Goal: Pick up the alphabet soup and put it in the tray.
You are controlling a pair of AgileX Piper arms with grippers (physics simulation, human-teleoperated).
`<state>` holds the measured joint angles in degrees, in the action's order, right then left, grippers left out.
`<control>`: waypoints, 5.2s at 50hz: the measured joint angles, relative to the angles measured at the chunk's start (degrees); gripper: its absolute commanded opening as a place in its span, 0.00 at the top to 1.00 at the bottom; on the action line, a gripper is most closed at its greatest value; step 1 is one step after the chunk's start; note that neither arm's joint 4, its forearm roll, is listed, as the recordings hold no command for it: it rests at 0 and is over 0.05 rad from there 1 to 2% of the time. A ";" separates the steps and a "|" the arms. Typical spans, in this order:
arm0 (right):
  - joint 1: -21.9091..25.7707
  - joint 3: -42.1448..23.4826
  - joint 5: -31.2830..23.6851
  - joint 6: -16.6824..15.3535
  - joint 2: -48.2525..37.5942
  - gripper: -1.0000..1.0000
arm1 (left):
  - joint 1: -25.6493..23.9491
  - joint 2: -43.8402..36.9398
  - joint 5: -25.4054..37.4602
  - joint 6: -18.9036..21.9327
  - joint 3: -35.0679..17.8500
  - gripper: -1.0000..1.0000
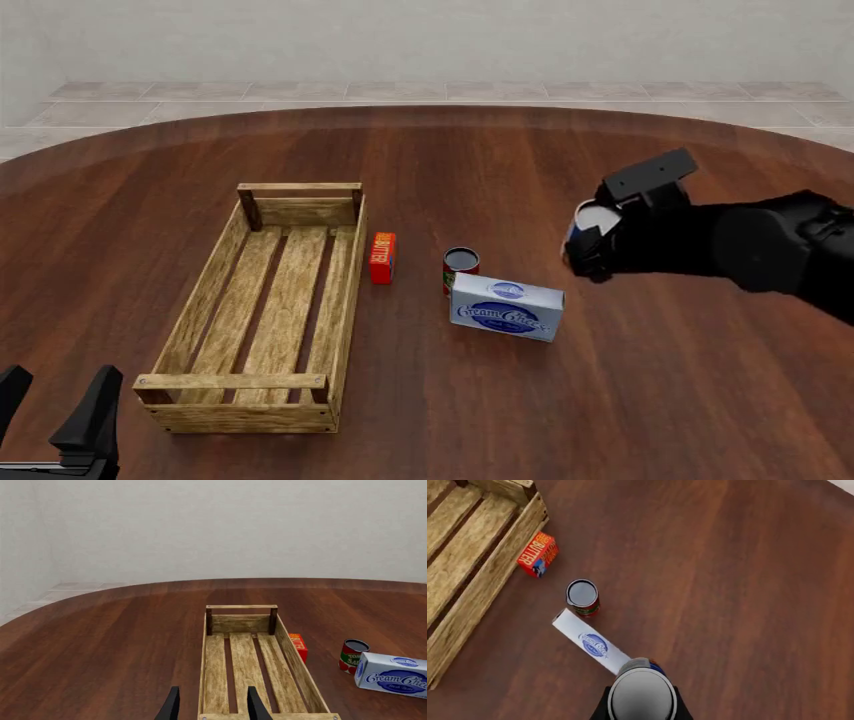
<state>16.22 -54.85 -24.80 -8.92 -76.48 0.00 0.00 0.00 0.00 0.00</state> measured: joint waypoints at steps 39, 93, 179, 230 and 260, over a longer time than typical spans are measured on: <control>15.23 -21.99 -6.77 -0.34 -11.95 1.00 | 0.00 0.00 0.00 0.00 0.00 0.00; 33.22 -45.86 -9.52 0.36 -36.07 1.00 | 0.00 0.00 0.00 0.00 0.00 0.00; 39.32 -53.65 -4.69 8.75 -56.51 1.00 | 0.00 0.00 0.00 0.00 0.00 0.00; 38.86 -53.90 -5.08 10.53 -54.59 0.00 | 0.00 0.00 0.00 0.00 0.00 0.00; 38.45 -49.77 -3.51 10.32 -44.67 0.00 | 0.00 0.00 0.00 0.00 0.00 0.00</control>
<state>54.66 -104.62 -28.31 1.40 -121.15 0.00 0.00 0.00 0.00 0.00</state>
